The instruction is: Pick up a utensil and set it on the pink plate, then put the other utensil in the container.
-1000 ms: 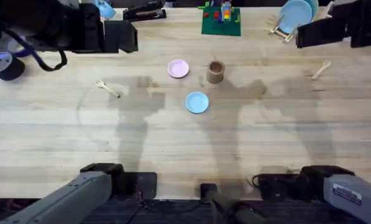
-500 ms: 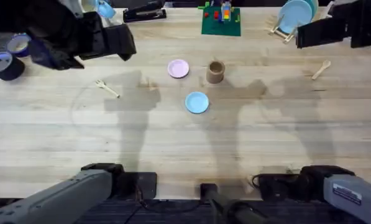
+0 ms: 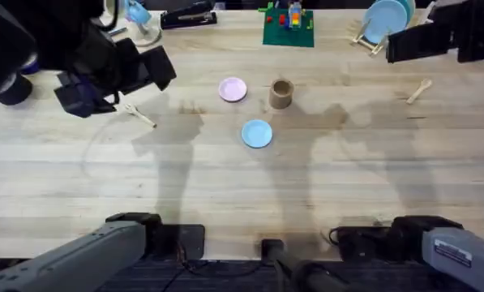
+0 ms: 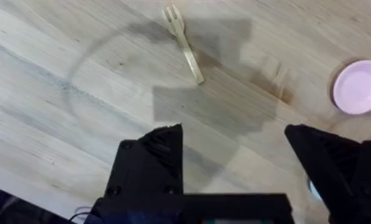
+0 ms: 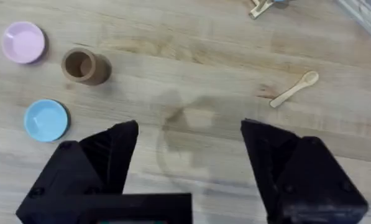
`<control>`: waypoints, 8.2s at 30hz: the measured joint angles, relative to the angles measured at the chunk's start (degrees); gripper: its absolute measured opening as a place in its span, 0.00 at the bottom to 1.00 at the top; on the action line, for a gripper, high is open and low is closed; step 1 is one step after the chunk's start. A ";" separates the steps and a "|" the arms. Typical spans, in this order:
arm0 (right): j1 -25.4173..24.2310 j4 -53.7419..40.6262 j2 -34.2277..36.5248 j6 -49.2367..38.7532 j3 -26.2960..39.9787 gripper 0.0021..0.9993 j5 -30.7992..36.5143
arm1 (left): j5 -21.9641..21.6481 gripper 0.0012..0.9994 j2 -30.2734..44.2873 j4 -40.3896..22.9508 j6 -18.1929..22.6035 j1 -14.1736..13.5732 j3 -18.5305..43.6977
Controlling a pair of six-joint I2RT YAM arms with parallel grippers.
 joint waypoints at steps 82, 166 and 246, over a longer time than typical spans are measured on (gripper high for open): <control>0.00 0.02 0.00 -0.02 0.02 1.00 0.00 | 1.78 1.00 22.93 25.29 -12.85 13.84 -10.81; 0.00 -0.07 0.00 -0.01 0.02 1.00 0.00 | 9.92 0.04 22.87 2.65 21.86 -10.23 22.48; 0.00 -0.07 0.00 -0.02 0.02 1.00 0.00 | 12.54 0.25 44.89 14.57 22.48 -18.53 22.52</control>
